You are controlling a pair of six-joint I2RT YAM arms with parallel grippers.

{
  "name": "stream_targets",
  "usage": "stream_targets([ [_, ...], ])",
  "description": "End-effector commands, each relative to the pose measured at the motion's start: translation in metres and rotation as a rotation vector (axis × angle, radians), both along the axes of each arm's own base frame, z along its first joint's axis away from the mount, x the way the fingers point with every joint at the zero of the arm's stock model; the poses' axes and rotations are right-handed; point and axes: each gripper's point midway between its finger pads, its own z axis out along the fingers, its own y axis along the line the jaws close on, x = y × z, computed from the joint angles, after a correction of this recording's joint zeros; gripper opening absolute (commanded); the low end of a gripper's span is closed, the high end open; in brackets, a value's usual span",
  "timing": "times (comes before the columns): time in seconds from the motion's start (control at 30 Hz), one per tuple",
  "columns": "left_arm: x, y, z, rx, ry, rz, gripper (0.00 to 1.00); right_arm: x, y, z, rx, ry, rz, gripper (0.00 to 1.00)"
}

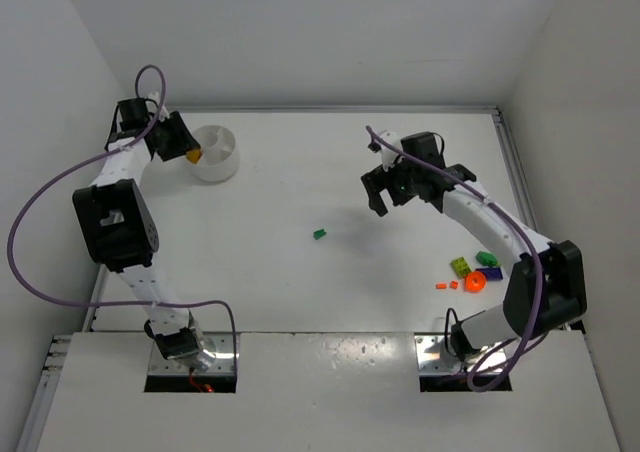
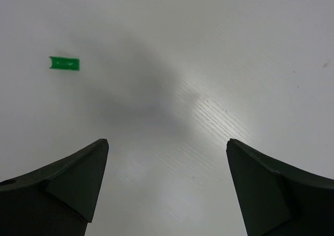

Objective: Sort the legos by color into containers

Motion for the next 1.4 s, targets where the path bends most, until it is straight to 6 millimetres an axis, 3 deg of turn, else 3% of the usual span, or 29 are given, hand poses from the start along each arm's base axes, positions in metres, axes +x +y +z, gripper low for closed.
stream_targets([
  [0.0, 0.001, -0.008, 0.062, 0.034, -0.143, -0.052, 0.54, 0.014, -0.024, 0.020, 0.031, -0.060, -0.135, 0.95],
  [0.1, -0.012, -0.012, 0.096, 0.068, -0.214, -0.072, 0.54, 0.008, -0.048, 0.006, -0.007, 0.011, -0.195, 0.90],
  [0.13, -0.018, -0.013, 0.099, 0.083, -0.222, -0.082, 0.54, 0.002, -0.056, -0.002, -0.020, 0.045, -0.209, 0.90],
  [0.17, -0.027, -0.018, 0.121, 0.098, -0.272, -0.097, 0.54, 0.001, -0.061, 0.002, -0.017, 0.039, -0.224, 0.88],
  [0.3, -0.058, -0.036, 0.159, 0.149, -0.384, -0.195, 0.61, -0.011, -0.106, -0.002, -0.121, 0.056, -0.272, 0.84],
  [0.33, -0.068, -0.041, 0.152, 0.162, -0.381, -0.231, 0.64, -0.022, -0.116, -0.007, -0.153, 0.090, -0.276, 0.83],
  [0.37, -0.080, -0.046, 0.166, 0.177, -0.421, -0.253, 0.66, -0.025, -0.123, -0.006, -0.167, 0.094, -0.275, 0.83],
  [0.47, -0.104, -0.065, 0.166, 0.224, -0.425, -0.313, 0.67, -0.045, -0.154, -0.018, -0.240, 0.160, -0.279, 0.81],
  [0.57, -0.122, -0.076, 0.160, 0.277, -0.407, -0.339, 0.67, -0.067, -0.180, -0.024, -0.306, 0.204, -0.260, 0.79],
  [0.73, -0.142, -0.090, 0.157, 0.313, -0.409, -0.362, 0.67, -0.106, -0.210, -0.058, -0.425, 0.338, -0.206, 0.78],
  [0.97, -0.148, -0.091, 0.139, 0.301, -0.376, -0.365, 0.67, -0.123, -0.205, -0.099, -0.394, 0.468, -0.177, 0.78],
  [1.37, -0.151, -0.091, 0.127, 0.304, -0.359, -0.373, 0.67, -0.128, -0.202, -0.133, -0.382, 0.529, -0.171, 0.74],
])
